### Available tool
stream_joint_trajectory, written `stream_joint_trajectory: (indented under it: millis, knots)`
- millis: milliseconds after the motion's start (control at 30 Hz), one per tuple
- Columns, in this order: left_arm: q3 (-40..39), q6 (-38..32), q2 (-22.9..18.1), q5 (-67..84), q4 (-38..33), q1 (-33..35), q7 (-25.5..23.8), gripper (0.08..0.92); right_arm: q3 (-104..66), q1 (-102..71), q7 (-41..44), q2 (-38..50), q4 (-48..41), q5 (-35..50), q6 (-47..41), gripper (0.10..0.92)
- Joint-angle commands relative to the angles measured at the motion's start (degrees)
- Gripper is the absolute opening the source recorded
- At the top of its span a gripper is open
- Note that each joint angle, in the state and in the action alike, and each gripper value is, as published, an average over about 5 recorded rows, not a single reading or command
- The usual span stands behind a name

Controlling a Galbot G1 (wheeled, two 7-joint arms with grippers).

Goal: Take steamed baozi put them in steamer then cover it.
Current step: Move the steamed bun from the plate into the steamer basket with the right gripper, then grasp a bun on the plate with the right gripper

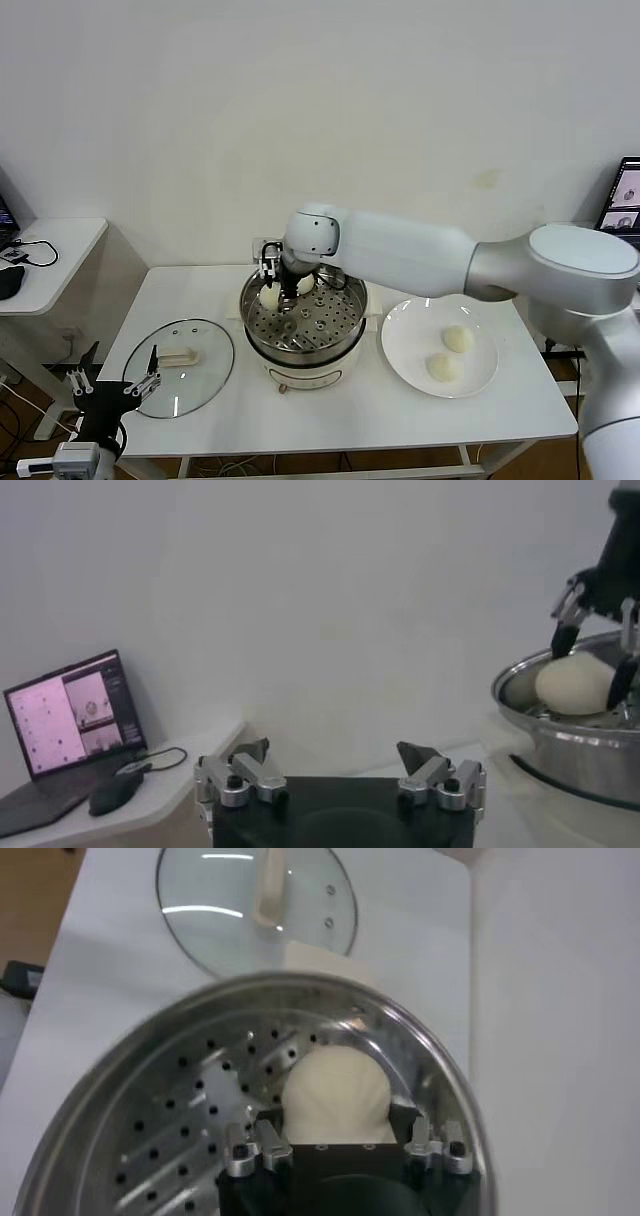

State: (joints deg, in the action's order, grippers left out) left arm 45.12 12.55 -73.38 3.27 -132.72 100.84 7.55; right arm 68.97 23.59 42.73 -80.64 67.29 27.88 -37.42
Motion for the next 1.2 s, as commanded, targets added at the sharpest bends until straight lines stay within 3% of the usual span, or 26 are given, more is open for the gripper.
stream_joint_trajectory:
  millis: [33,167,400,533,867,1200]
  knots:
    - [0.09,-0.03,0.04,0.00,0.07,-0.05,-0.03,0.823,0.12,-2.11,-0.87,-3.06,-3.19,-0.34,-0.90,0.656]
    - [0.06,-0.03,0.08,0.02,0.13,-0.28,-0.03,0.823,0.11,-1.89,-0.40,-2.69,-3.27,-0.72,-0.94,0.665]
    - [-0.13,0.00,0.08,0.04,0.17,-0.57,-0.04,0.823,-0.22,1.16,4.97,1.23,0.27,-3.28,1.54,0.802]
    - [-0.25,0.02,0.10,0.04,0.20,-0.76,-0.07,0.823,-0.45,4.88,8.92,4.99,3.11,-4.41,3.71,0.821]
    - [-0.75,0.28,0.58,-0.01,0.07,-1.21,-0.31,0.823,2.07,14.76,19.48,23.17,14.54,-8.73,12.10,0.823]
    - [-1.80,0.38,1.41,-0.28,0.21,-1.41,-0.39,0.823,2.81,14.90,21.95,42.18,25.29,-13.34,16.05,0.823]
